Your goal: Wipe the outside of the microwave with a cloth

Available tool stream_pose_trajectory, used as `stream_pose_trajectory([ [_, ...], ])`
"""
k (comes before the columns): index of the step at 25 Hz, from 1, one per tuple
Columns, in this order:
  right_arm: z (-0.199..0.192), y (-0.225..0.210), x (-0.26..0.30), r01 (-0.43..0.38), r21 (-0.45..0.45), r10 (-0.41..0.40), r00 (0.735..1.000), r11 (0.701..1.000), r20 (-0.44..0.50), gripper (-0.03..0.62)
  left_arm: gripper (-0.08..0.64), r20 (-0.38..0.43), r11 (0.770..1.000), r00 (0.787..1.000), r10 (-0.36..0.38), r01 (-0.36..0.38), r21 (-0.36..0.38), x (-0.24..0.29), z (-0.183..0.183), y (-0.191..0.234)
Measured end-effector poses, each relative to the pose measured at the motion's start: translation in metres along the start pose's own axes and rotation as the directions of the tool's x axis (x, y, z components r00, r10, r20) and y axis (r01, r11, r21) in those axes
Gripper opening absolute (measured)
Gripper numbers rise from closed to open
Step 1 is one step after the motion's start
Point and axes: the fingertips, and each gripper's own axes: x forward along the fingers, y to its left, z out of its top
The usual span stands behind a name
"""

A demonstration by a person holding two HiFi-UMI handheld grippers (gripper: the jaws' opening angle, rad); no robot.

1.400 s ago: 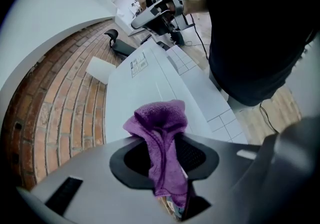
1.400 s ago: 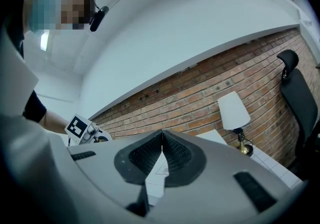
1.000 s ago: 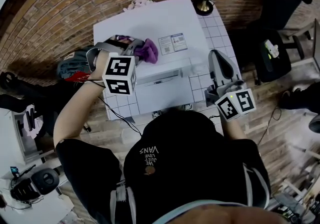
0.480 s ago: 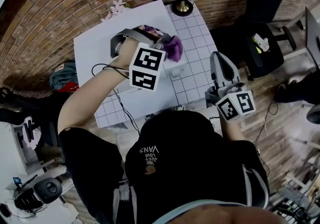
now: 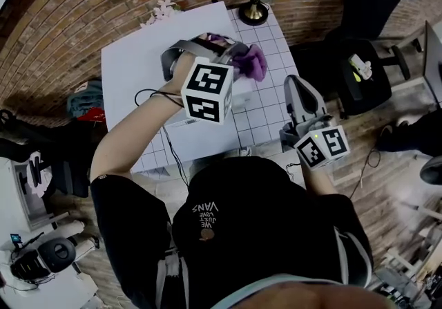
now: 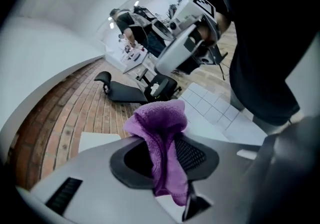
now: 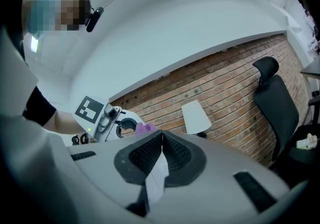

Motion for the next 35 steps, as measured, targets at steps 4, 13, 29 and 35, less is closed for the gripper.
stream_pose_trajectory([
  [4,-0.001,0.021,0.012,-0.032,-0.012,0.032,0.999,0.999,-0.002,0.000,0.130,0.105,0.976,0.985,0.135,-0.114,-0.183,-0.035,-0.010,0.010],
  [13,-0.008,0.108,0.052,-0.092,-0.022,0.092,0.996,0.996,0.016,0.000,0.130,0.281,0.806,0.874,0.396,-0.184,-0.562,-0.163,-0.085,-0.005],
  [29,-0.075,0.298,0.120,-0.208,-0.042,0.206,0.977,0.977,-0.051,0.000,0.130,0.090,0.411,0.757,0.647,-0.247,-0.878,-0.291,-0.294,-0.178],
  [35,-0.096,0.331,0.127,-0.194,-0.058,0.189,0.978,0.979,-0.084,0.000,0.130,0.104,0.316,0.694,0.712,-0.184,-0.931,-0.276,-0.307,-0.245],
])
